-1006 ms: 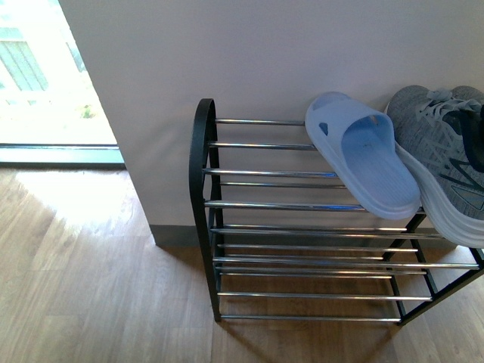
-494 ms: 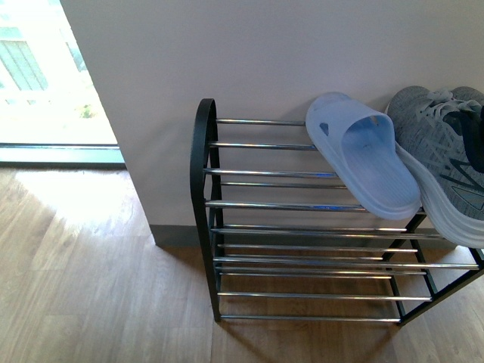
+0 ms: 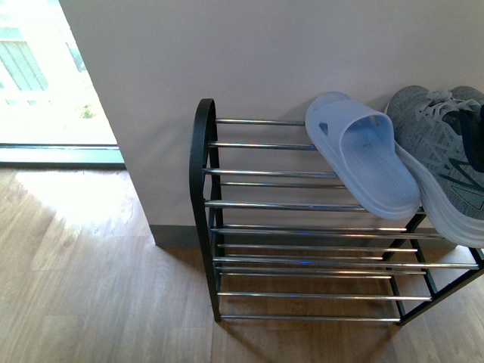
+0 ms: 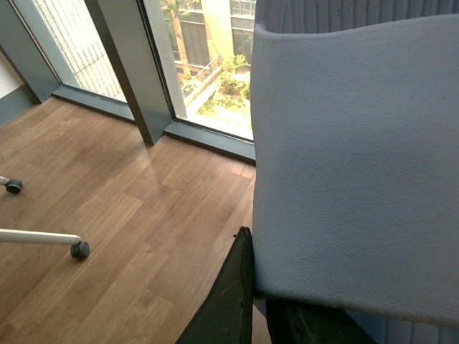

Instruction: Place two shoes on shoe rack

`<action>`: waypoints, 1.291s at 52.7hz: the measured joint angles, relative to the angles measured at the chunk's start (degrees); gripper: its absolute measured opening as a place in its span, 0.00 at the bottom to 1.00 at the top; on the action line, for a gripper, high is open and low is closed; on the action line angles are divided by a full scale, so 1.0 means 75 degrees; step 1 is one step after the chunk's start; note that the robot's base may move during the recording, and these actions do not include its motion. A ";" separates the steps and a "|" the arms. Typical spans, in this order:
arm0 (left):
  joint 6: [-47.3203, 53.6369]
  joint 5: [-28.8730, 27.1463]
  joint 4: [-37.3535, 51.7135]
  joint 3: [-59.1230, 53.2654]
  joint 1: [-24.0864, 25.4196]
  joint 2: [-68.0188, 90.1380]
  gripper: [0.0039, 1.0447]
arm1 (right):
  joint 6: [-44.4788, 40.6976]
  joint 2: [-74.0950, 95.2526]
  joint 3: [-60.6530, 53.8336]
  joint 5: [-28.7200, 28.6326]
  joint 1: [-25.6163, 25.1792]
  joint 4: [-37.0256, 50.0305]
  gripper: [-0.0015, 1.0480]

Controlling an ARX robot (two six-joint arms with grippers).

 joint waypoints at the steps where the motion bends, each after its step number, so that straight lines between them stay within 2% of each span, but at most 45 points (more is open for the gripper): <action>1: -0.0003 0.0000 0.0000 0.0000 0.0000 0.0000 0.02 | 0.0000 -0.0050 -0.0029 0.0029 0.0026 -0.0023 0.02; 19: -0.0003 0.0000 0.0000 -0.0003 0.0000 0.0000 0.02 | 0.0000 -0.1795 -0.0734 0.0743 0.0755 -0.1058 0.02; 22: -0.0003 0.0000 0.0000 -0.0003 0.0000 0.0000 0.02 | 0.0003 -0.2133 -0.0819 0.1294 0.1125 -0.1311 0.02; 26: -0.0003 0.0000 0.0000 0.0000 0.0000 0.0000 0.02 | 0.0003 -0.2305 -0.1064 0.1408 0.1480 -0.1128 0.02; 56: 0.0000 0.0003 0.0000 0.0000 0.0000 0.0000 0.02 | 0.0003 -0.4540 -0.1075 0.1498 0.1521 -0.3235 0.02; 68: -0.0003 0.0000 0.0000 0.0000 0.0000 0.0000 0.02 | 0.0003 -0.5036 -0.1075 0.1498 0.1524 -0.3722 0.02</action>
